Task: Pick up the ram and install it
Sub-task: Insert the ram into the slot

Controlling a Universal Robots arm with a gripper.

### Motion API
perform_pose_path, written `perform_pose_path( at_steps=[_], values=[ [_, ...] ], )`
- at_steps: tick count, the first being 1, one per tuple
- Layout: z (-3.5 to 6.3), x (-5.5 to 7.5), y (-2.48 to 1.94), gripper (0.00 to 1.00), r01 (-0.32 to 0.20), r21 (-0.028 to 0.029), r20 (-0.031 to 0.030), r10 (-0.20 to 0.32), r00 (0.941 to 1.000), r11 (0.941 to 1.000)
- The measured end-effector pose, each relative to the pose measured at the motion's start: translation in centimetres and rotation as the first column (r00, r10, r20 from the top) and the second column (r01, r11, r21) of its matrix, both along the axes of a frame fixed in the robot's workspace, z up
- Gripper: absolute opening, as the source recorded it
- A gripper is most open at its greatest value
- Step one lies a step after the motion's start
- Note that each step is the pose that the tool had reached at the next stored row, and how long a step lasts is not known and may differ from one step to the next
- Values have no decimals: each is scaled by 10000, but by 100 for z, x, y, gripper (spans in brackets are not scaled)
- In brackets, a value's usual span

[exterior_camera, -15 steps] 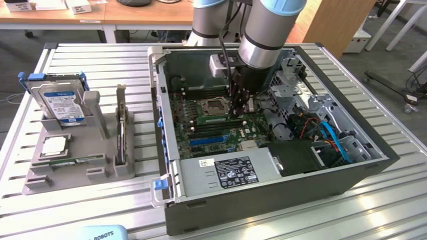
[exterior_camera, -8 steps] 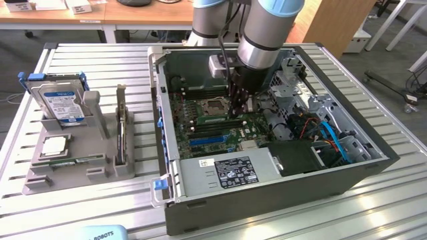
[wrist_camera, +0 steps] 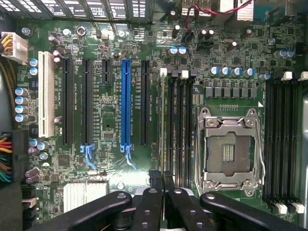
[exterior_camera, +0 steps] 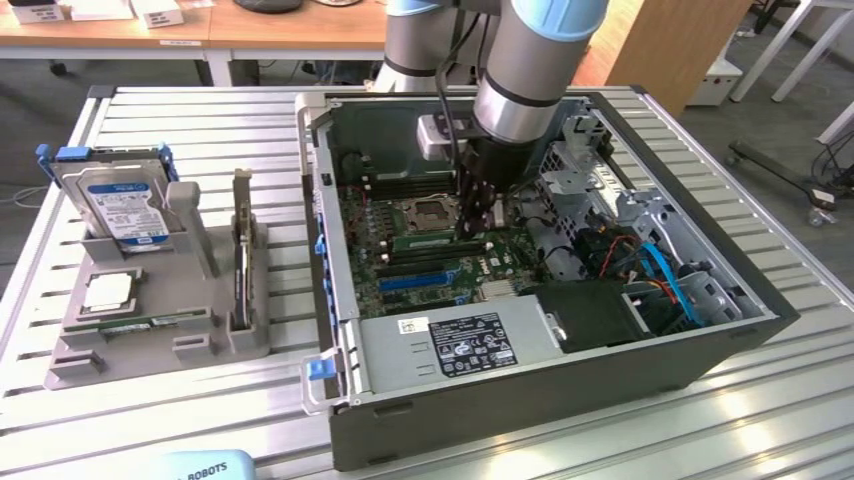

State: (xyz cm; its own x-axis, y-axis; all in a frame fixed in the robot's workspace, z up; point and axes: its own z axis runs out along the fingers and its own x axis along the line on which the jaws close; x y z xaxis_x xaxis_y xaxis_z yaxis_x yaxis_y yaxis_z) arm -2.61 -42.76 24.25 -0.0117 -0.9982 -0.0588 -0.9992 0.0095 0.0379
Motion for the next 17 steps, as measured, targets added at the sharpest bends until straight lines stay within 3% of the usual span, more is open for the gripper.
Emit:
perform_pose_path(
  at_steps=[17],
  values=[
    [-37, 0, 19, 12, 73, 1, 1, -73, 10000, 10000]
  ],
)
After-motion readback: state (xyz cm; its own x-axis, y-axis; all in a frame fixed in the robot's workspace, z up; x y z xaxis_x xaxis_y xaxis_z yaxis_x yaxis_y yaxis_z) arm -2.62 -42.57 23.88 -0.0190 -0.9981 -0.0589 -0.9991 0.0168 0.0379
